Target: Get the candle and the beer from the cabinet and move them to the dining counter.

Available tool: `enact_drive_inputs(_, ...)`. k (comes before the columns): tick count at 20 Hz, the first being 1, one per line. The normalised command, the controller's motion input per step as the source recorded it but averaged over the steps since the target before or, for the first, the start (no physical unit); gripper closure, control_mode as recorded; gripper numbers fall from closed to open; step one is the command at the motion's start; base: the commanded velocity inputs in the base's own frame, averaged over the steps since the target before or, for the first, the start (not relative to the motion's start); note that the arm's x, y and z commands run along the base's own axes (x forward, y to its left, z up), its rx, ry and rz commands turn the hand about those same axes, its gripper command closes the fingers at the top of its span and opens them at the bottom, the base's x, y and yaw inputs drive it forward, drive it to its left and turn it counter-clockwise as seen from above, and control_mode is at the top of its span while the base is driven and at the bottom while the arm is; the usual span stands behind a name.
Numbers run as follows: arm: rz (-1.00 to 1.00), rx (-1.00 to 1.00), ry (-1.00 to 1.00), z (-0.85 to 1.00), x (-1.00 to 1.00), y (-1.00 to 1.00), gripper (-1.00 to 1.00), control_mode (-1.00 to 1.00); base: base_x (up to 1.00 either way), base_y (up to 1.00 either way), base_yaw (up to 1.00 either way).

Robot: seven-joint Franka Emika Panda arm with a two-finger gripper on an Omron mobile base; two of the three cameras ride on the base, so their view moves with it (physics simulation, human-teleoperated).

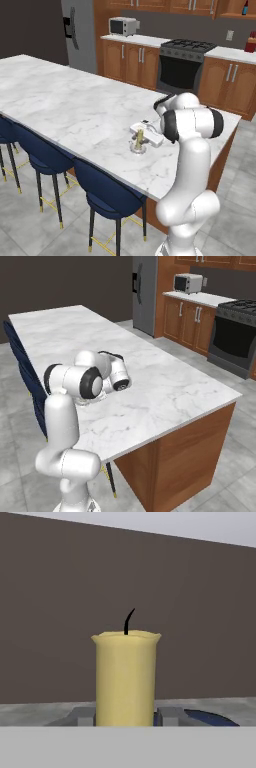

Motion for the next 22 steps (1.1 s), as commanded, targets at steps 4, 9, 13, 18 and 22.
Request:
enact_drive_inputs(4, 0.05, 0.00, 0.00, -0.37, 0.15, 0.08, 1.00, -1.00, 0.00, 0.00, 0.00)
enact_drive_inputs(9, 0.04, 0.00, 0.00, -0.35, 0.17, 0.07, 1.00, -1.00, 0.00, 0.00, 0.00)
enact_drive_inputs(13, 0.03, 0.00, 0.00, -0.37, 0.19, 0.05, 1.00, -1.00, 0.00, 0.00, 0.00)
enact_drive_inputs(18, 0.03, 0.00, 0.00, -0.31, 0.14, 0.01, 1.00, -1.00, 0.00, 0.00, 0.00)
enact_drive_inputs(22, 0.04, 0.00, 0.00, -0.25, 0.12, 0.00, 1.00, -1.00, 0.00, 0.00, 0.00)
